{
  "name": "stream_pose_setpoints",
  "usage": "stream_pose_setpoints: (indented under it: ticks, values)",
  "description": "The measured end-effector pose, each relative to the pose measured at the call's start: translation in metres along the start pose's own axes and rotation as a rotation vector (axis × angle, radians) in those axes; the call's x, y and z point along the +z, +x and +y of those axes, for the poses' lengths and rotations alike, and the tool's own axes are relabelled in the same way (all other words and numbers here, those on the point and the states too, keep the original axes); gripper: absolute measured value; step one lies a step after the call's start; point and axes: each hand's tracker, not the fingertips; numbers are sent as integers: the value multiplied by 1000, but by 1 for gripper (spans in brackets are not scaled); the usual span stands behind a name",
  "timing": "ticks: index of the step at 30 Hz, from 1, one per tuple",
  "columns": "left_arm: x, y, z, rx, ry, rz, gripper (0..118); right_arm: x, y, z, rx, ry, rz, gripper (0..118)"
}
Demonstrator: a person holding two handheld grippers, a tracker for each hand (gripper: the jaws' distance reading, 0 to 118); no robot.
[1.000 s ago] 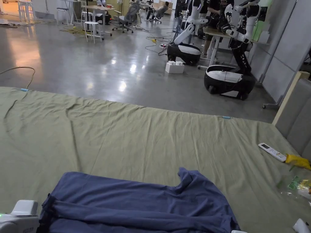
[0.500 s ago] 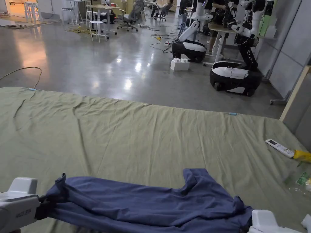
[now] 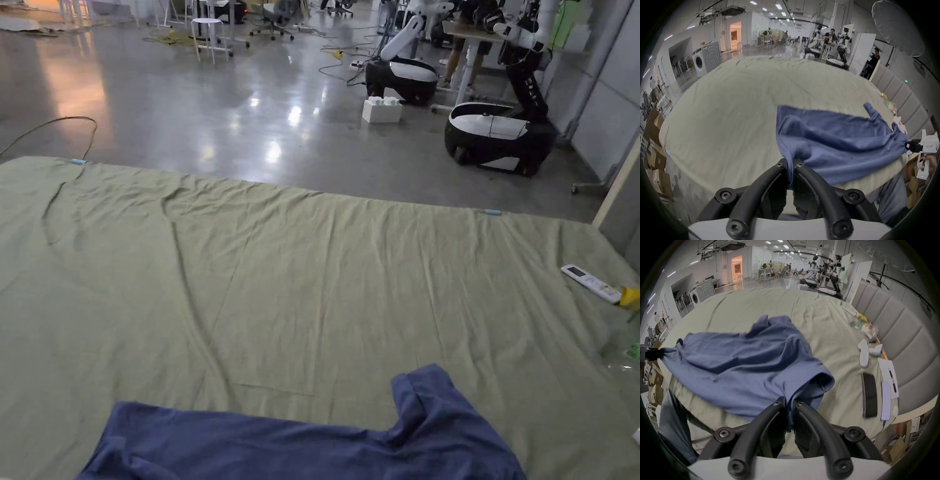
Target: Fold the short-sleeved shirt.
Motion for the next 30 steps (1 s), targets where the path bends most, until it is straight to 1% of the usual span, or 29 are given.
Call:
stream_pose_setpoints:
  ticks: [2,6,10,13,14,17,18,19,21,22,24,25,27,30]
  values:
    - [-9,-3,-17,18,-32,5,6,-13,0,-16,-24,-30,5,8]
    - [-38,-15,-40,64,-76,9,6,-34,-5,-35,-40,-47,-8,8]
    - [-55,-18,-50,77,-92,20,6,-42,-12,-41,-30,-40,-26,8]
    - [-54,-21,-51,101,-78,22,6,-42,-14,-46,-19,-18,-39,11]
    - [-53,-20,-50,105,-75,20,6,-41,-15,-45,-20,-13,-45,14]
    - [-48,-21,-45,107,-71,17,7,-30,-20,-39,-4,14,-104,44]
    - [-44,-16,-42,96,-64,23,8,-24,-22,-35,-18,60,-117,58]
    - [-41,-12,-37,65,-40,32,11,-17,-24,-30,-33,106,-115,66]
    - [-33,-3,-27,-6,32,56,25,-5,-30,-18,-51,199,-117,70]
    - [-31,4,-22,-30,63,54,29,1,-35,-10,-50,253,-121,72]
    - [-26,13,-9,-45,129,50,43,8,-45,4,-40,331,-141,79]
    - [-23,18,-3,-55,166,50,46,10,-50,12,-36,382,-147,79]
    - [-16,34,13,-61,257,53,46,17,-60,26,-36,474,-145,79]
    - [-8,54,34,-62,394,71,46,24,-75,50,-71,608,-137,79]
